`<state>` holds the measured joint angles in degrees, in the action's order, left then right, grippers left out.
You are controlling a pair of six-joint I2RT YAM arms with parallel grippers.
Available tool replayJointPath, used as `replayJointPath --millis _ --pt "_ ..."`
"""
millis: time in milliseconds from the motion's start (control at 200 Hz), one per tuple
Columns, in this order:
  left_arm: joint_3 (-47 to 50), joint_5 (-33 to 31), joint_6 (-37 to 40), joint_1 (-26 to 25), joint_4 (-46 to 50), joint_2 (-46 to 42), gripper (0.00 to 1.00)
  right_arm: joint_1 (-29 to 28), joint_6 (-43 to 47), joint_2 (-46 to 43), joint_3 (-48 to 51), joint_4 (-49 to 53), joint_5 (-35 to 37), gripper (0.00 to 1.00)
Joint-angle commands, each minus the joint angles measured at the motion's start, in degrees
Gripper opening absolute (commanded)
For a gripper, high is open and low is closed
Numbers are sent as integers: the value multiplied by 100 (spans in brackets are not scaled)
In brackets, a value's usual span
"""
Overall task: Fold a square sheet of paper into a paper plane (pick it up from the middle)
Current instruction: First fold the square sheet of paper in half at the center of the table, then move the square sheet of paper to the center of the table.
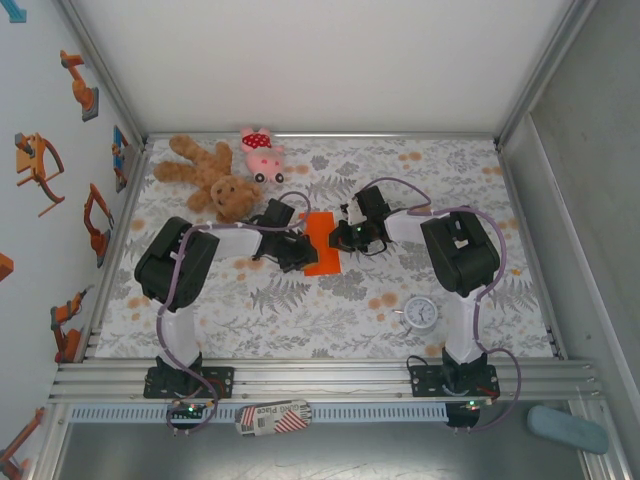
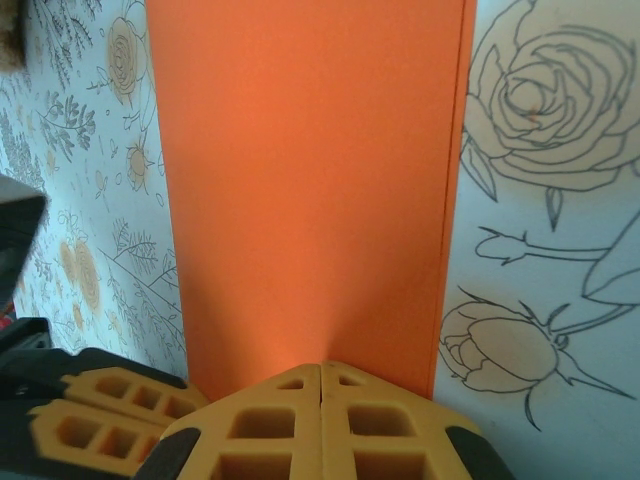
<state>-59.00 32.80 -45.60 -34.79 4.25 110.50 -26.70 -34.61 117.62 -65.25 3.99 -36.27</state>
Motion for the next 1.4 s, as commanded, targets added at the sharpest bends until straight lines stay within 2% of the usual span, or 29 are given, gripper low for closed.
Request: replayJointPath --millis 0,195,346,486,616,731,896,1057,1202,1397 --pt "41 -4 153 65 345 57 10 112 142 896 686 1602 1648 0" --pt "806 -52 363 210 505 -249 10 112 159 910 688 1612 1658 0" --pt "1173 -298 772 262 1123 -765 10 107 165 912 679 1610 1643 0" --pt "1015 -611 1170 301 1826 -1224 9 110 136 895 694 1602 1650 0" --pt "662 -679 1252 355 2071 -1555 9 107 28 813 711 1536 1600 0" --pt "470 -705 1034 364 1793 -1764 9 45 -238 559 785 1376 1439 0" --pt "594 -765 421 341 793 -1867 13 -116 -744 -41 761 1069 1053 0" --pt "570 -877 -55 325 27 -1700 18 -169 -999 -759 80 1129 1035 0" --pt "337 -867 -246 206 -260 -1372 22 -171 -1080 -1471 51 1077 1353 14" --pt "-145 -862 -313 69 -149 -804 29 -150 -1264 -2404 855 927 2050 32"
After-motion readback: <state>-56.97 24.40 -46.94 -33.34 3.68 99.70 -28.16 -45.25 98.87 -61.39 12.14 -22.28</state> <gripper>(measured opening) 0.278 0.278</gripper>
